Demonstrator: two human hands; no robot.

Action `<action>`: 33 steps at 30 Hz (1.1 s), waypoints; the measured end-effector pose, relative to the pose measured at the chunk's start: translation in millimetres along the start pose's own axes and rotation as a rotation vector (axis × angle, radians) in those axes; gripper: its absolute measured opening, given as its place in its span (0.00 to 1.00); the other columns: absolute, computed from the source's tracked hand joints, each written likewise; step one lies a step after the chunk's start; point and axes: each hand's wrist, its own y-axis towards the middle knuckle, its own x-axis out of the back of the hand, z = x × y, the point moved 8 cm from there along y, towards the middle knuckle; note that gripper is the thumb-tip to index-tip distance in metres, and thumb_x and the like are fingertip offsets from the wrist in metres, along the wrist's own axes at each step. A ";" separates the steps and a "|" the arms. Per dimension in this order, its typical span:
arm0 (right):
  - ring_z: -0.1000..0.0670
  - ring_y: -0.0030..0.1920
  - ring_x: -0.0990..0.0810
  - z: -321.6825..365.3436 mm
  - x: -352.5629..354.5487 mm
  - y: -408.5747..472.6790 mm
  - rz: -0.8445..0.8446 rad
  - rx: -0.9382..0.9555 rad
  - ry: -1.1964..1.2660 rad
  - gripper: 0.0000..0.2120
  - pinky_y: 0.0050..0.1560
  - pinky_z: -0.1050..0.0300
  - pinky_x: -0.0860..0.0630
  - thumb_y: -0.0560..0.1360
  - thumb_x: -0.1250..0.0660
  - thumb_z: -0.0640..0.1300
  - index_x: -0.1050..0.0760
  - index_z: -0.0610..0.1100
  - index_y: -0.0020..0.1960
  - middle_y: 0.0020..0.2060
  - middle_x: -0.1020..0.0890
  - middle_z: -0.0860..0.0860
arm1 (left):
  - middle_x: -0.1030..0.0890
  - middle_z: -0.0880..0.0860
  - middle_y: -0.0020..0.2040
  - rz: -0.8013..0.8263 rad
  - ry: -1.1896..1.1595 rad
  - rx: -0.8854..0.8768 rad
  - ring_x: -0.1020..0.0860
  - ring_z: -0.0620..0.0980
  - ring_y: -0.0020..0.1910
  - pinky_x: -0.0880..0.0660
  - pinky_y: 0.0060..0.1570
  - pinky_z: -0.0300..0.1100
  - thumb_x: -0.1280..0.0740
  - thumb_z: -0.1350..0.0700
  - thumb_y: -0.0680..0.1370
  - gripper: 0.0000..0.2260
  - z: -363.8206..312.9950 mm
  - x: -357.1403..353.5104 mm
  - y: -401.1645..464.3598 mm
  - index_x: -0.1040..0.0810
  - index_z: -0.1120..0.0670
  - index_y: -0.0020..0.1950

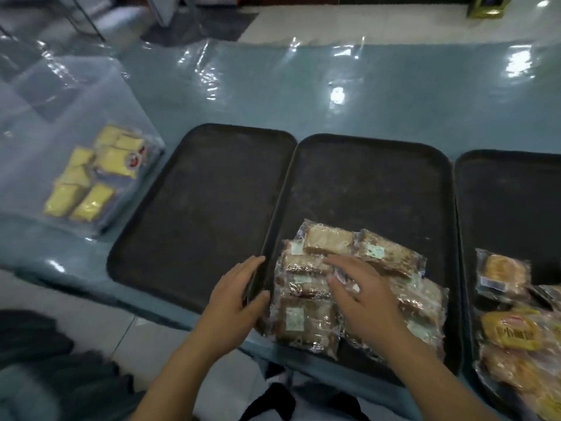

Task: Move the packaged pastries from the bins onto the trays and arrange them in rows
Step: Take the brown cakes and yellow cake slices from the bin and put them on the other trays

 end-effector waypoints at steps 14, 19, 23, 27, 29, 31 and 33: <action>0.64 0.64 0.28 150.3 -143.5 7.7 -0.049 0.139 -0.114 0.15 0.69 0.55 0.31 0.77 0.33 0.52 0.22 0.56 0.64 0.57 0.27 0.72 | 0.39 0.35 0.75 -0.187 -0.115 -0.038 0.42 0.35 0.74 0.39 0.74 0.41 0.34 0.45 0.80 0.26 131.3 172.5 -50.4 0.39 0.37 0.76; 0.76 0.60 0.33 213.7 -212.3 12.6 -0.032 0.198 -0.127 0.16 0.63 0.74 0.37 0.77 0.31 0.51 0.23 0.56 0.64 0.57 0.29 0.74 | 0.40 0.35 0.76 -0.207 -0.138 -0.072 0.42 0.35 0.75 0.42 0.69 0.34 0.34 0.43 0.79 0.27 190.9 238.7 -72.5 0.39 0.34 0.76; 0.77 0.60 0.33 266.2 -247.6 22.2 -0.020 0.266 -0.136 0.17 0.60 0.79 0.39 0.75 0.29 0.49 0.22 0.57 0.63 0.58 0.27 0.73 | 0.40 0.32 0.73 -0.256 -0.122 -0.117 0.43 0.33 0.73 0.42 0.73 0.38 0.33 0.43 0.79 0.26 212.9 300.8 -87.9 0.39 0.33 0.74; 0.75 0.62 0.33 319.0 -277.7 46.2 0.016 0.346 -0.148 0.19 0.62 0.77 0.39 0.75 0.29 0.49 0.25 0.59 0.64 0.59 0.28 0.73 | 0.40 0.30 0.72 -0.352 -0.116 -0.147 0.43 0.30 0.72 0.43 0.72 0.35 0.33 0.44 0.79 0.26 231.0 364.5 -93.5 0.38 0.34 0.74; 0.73 0.64 0.32 342.2 -295.7 62.4 0.025 0.391 -0.156 0.19 0.64 0.72 0.38 0.74 0.29 0.50 0.24 0.58 0.65 0.60 0.28 0.73 | 0.39 0.29 0.72 -0.400 -0.111 -0.178 0.42 0.29 0.73 0.43 0.72 0.33 0.32 0.44 0.78 0.26 239.0 393.6 -93.6 0.37 0.33 0.73; 0.69 0.65 0.31 364.4 -316.2 79.1 0.029 0.454 -0.158 0.19 0.66 0.68 0.37 0.75 0.29 0.53 0.24 0.56 0.65 0.61 0.28 0.72 | 0.40 0.25 0.70 -0.422 -0.115 -0.191 0.44 0.24 0.71 0.44 0.68 0.27 0.32 0.44 0.78 0.27 246.3 418.4 -91.3 0.37 0.32 0.74; 0.67 0.66 0.30 385.4 -336.8 99.7 0.021 0.517 -0.145 0.20 0.68 0.67 0.36 0.73 0.31 0.55 0.23 0.54 0.65 0.62 0.26 0.69 | 0.40 0.25 0.71 -0.431 -0.127 -0.209 0.44 0.23 0.70 0.44 0.66 0.23 0.31 0.44 0.78 0.27 253.2 442.5 -84.0 0.37 0.32 0.74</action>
